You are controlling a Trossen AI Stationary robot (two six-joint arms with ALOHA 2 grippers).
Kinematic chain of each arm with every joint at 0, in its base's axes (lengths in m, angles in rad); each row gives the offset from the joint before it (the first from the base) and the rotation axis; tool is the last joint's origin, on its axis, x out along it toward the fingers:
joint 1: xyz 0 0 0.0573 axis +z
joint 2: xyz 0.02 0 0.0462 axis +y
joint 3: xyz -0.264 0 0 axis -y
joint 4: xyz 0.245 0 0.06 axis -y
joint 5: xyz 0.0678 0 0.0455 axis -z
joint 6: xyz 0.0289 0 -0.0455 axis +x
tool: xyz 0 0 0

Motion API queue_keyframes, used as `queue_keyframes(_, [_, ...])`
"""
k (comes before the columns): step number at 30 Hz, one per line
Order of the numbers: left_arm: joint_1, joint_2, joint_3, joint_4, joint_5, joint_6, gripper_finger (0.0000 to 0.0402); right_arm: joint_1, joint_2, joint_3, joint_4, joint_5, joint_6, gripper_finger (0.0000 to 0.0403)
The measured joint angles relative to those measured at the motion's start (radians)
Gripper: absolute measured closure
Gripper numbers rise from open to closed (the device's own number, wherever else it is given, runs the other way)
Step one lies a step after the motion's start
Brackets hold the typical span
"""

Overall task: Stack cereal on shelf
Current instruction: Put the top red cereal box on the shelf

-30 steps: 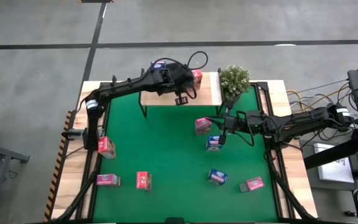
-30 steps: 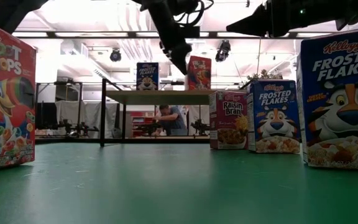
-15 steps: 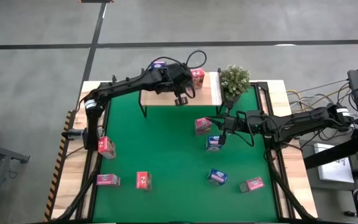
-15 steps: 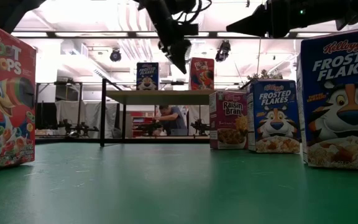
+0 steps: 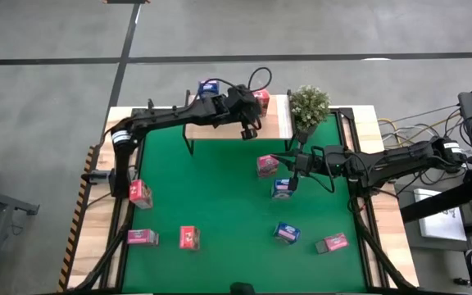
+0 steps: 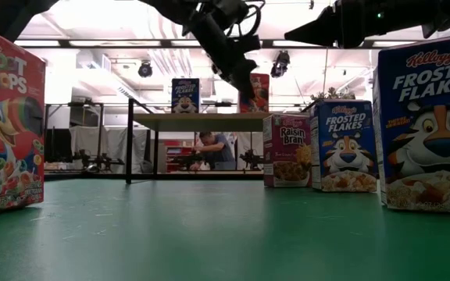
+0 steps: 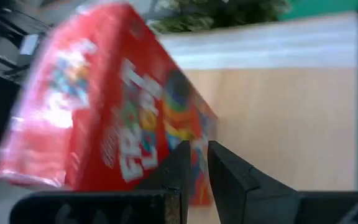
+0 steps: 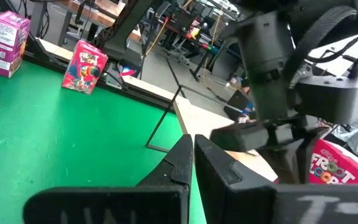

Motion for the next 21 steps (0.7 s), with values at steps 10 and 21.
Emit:
queue_keyframes(10, [0.020, 0.000, -0.013, 0.040, -0.001, -0.020, 0.0364, 0.000, 0.000, 0.000, 0.000, 0.000, -0.002, 0.0394])
queue_keyframes(21, [-0.003, -0.051, 0.090, -0.284, -0.025, 0.026, 0.0364, 0.000, 0.000, 0.000, -0.008, 0.000, -0.001, 0.0394])
